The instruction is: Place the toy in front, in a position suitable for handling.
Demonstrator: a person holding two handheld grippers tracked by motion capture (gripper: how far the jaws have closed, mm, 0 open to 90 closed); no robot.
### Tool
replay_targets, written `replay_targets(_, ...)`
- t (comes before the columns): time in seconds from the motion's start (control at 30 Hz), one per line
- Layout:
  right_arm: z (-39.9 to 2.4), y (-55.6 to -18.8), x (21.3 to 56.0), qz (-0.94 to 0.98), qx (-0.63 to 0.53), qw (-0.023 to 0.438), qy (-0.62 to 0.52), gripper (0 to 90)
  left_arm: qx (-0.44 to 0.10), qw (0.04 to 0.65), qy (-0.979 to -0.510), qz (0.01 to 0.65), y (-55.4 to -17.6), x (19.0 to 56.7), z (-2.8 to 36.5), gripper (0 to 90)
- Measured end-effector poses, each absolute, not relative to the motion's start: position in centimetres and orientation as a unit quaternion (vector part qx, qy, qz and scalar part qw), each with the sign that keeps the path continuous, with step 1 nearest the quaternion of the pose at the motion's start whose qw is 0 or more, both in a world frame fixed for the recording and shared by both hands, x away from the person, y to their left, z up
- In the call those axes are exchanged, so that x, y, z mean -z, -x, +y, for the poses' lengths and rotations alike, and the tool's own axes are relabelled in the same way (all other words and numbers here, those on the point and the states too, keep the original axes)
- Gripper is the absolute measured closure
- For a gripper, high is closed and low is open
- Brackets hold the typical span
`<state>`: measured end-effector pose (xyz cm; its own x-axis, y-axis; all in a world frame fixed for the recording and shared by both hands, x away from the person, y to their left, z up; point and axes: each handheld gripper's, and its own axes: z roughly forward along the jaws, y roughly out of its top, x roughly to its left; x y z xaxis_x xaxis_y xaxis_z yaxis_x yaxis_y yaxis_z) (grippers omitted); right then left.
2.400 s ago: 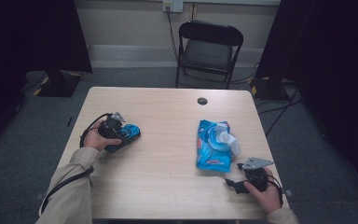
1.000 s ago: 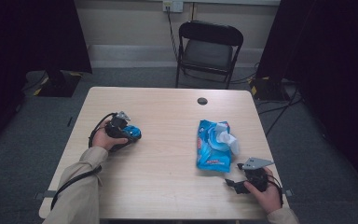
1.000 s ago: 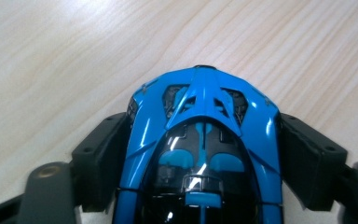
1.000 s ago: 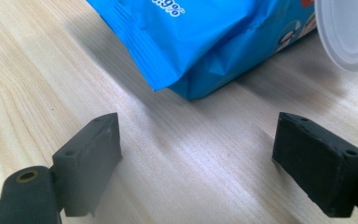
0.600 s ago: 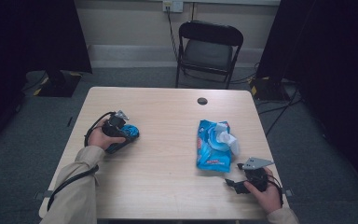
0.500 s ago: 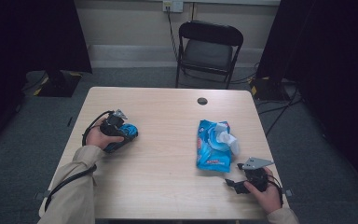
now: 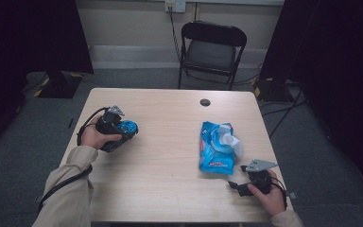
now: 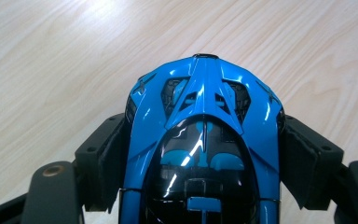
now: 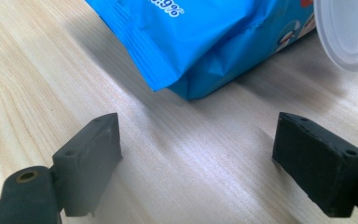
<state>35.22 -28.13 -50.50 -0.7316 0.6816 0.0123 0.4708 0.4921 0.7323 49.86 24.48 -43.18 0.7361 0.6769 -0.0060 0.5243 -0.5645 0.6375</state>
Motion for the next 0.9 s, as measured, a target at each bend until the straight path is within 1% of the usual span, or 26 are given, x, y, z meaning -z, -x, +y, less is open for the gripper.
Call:
replay_targets(0.13, -28.1, -35.2, 50.5, 0.852, -0.374, 0.141, -0.338, 14.1, -0.12, 0.322, -0.877, 0.337, -49.4, 42.7, 23.6, 24.6)
replay_targets(0.37, -28.1, -35.2, 50.5, 0.853, -0.373, 0.141, -0.338, 14.1, -0.107, 0.326, -0.884, 0.317, -47.9, 42.7, 20.6, 24.6)
replay_targets(0.6, -28.1, -35.2, 50.5, 0.853, -0.373, 0.142, -0.338, 14.1, -0.079, 0.322, -0.898, 0.29, -46.4, 44.5, 16.7, 24.6)
replay_targets(0.73, -28.1, -35.2, 50.5, 0.853, -0.372, 0.142, -0.338, 14.1, -0.068, 0.318, -0.901, 0.288, -46.1, 45.6, 14.9, 24.6)
replay_targets(0.9, -28.1, -35.2, 50.5, 0.853, -0.372, 0.142, -0.338, 14.1, -0.063, 0.314, -0.902, 0.29, -46.0, 46.9, 13.5, 24.5)
